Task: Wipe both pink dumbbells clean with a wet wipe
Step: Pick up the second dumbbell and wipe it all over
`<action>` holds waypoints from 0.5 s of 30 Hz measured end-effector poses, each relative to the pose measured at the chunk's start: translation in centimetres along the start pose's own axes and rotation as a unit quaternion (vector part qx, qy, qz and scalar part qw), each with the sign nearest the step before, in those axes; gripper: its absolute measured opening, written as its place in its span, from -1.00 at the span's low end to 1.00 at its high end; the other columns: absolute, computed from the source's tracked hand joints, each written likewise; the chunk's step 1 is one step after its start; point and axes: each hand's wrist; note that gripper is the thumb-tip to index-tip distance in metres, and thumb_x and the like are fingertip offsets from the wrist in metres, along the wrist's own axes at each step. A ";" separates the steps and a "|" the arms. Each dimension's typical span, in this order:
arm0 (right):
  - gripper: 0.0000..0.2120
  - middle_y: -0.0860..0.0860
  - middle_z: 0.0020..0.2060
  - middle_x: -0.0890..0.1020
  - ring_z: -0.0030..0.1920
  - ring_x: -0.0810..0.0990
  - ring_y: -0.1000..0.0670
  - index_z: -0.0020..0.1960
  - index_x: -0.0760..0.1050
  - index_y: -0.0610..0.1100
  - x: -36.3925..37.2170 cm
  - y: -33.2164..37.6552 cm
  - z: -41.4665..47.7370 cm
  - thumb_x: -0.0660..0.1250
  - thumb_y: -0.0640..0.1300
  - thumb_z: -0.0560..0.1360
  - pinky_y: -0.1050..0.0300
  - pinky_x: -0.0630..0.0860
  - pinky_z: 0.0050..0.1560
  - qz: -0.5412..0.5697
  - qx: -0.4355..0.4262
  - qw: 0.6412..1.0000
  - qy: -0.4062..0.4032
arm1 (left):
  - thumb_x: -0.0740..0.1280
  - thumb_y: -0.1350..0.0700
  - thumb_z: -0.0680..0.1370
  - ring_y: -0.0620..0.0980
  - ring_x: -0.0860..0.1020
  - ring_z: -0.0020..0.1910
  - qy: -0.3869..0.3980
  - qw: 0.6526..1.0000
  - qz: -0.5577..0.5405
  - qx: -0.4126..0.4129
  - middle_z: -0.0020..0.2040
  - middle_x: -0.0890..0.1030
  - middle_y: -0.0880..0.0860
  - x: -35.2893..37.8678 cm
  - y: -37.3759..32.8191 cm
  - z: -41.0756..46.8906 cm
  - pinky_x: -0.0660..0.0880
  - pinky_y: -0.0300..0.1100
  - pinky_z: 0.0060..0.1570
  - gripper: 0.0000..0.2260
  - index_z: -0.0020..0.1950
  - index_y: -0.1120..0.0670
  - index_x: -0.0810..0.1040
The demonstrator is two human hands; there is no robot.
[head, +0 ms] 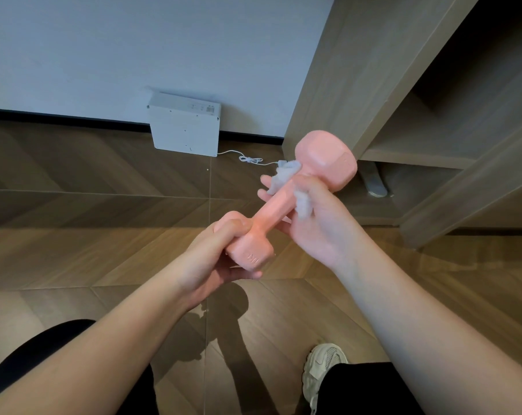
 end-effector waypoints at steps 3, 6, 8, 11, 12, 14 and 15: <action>-0.69 -0.06 0.04 0.71 0.04 0.68 -0.03 0.25 0.48 -0.09 0.4 -0.5 0.6 0.30 0.02 0.57 0.02 0.54 -0.03 0.013 0.051 0.993 -0.103 | 0.41 -0.05 0.30 0.00 0.59 -0.29 -0.059 0.996 0.070 0.026 -0.25 0.60 0.08 0.3 0.7 0.4 0.61 -0.03 -0.26 -0.71 -0.09 0.09 0.55; -0.63 0.06 -0.11 0.69 -0.07 0.67 0.03 0.03 0.53 -0.03 0.4 -0.8 1.1 0.35 0.26 0.47 0.09 0.50 -0.15 0.002 0.142 0.975 -0.169 | 0.40 -0.01 0.32 -0.02 0.57 -0.34 -0.102 0.986 0.127 0.024 -0.25 0.59 0.07 0.9 1.4 0.5 0.61 -0.04 -0.29 -0.71 -0.07 0.13 0.54; -0.56 0.06 -0.08 0.68 -0.04 0.65 0.04 0.03 0.53 -0.03 0.1 -1.1 1.3 0.35 0.33 0.44 0.08 0.49 -0.17 0.005 0.184 0.961 -0.205 | 0.42 0.00 0.29 -0.07 0.59 -0.38 -0.126 0.983 0.137 0.008 -0.17 0.59 0.08 1.2 1.8 0.4 0.59 -0.09 -0.34 -0.65 -0.01 0.11 0.50; -0.46 -0.01 -0.06 0.66 -0.12 0.61 -0.02 0.13 0.52 -0.07 -0.3 -1.6 1.0 0.37 0.33 0.40 0.03 0.50 -0.15 0.032 0.207 0.951 -0.228 | 0.47 0.01 0.29 -0.12 0.60 -0.41 -0.146 0.979 0.144 -0.013 -0.09 0.58 0.09 1.3 2.3 0.2 0.58 -0.11 -0.35 -0.59 0.06 0.04 0.42; -0.47 -0.06 -0.02 0.65 -0.11 0.59 -0.06 0.19 0.50 -0.08 -0.6 -1.7 0.8 0.37 0.29 0.41 -0.01 0.52 -0.06 0.057 0.197 0.953 -0.223 | 0.49 0.03 0.34 -0.09 0.60 -0.40 -0.147 0.979 0.138 -0.019 -0.12 0.59 0.09 1.2 2.4 0.2 0.59 -0.09 -0.34 -0.63 0.05 0.04 0.43; -0.53 -0.13 0.06 0.61 -0.03 0.55 -0.11 0.30 0.44 -0.10 -1.2 -1.8 0.5 0.29 0.13 0.49 -0.14 0.48 0.11 0.107 0.167 0.964 -0.179 | 0.47 0.07 0.44 -0.03 0.61 -0.38 -0.152 0.982 0.112 -0.028 -0.22 0.63 0.07 1.0 2.4 0.3 0.61 -0.02 -0.28 -0.77 0.00 0.06 0.48; -0.58 -0.14 0.02 0.59 -0.03 0.53 -0.12 0.31 0.41 -0.12 -1.4 -1.7 0.2 0.20 0.06 0.52 -0.18 0.45 0.14 0.117 0.152 0.971 -0.141 | 0.47 0.07 0.45 0.00 0.62 -0.35 -0.150 0.984 0.095 -0.033 -0.23 0.64 0.07 0.8 2.3 0.4 0.62 0.02 -0.24 -0.79 -0.01 0.07 0.50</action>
Point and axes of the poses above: each hand's wrist, its own z-axis towards the middle knuckle, its own x-axis out of the palm, y = z × x
